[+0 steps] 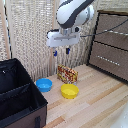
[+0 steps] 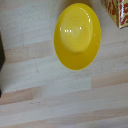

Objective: Kindly move your gripper toward the top drawer's handle. With caution, hold the handle robustly using your gripper and pull open the top drawer. Let the handle go. Relocate your gripper to the bowl placed in the background. Gently hold the bowl using your gripper. Bring the gripper and the bowl to the ajar drawer. Softly release the bowl into it.

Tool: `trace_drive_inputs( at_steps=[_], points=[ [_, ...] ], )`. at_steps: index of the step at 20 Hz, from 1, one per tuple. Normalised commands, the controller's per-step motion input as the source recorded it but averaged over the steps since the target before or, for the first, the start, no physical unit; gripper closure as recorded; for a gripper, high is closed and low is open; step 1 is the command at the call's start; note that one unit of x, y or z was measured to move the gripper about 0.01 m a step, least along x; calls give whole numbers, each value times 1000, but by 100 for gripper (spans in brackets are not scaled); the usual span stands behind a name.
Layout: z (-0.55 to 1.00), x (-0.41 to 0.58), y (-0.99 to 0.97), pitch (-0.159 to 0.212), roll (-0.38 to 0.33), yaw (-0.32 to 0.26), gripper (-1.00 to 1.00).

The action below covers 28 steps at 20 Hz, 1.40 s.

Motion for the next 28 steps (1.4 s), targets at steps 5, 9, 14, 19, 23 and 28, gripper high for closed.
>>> trace_drive_inputs(
  at_steps=[5, 9, 14, 19, 23, 28],
  points=[
    [200, 138, 72, 0, -323, 124, -100],
    [377, 112, 119, 0, -298, 113, -100],
    [351, 74, 89, 0, -307, 118, -100],
    [214, 43, 24, 0, -347, 121, -100],
    [169, 27, 2, 0, -357, 126, -100],
    [150, 31, 0, 0, -360, 127, -100]
  ],
)
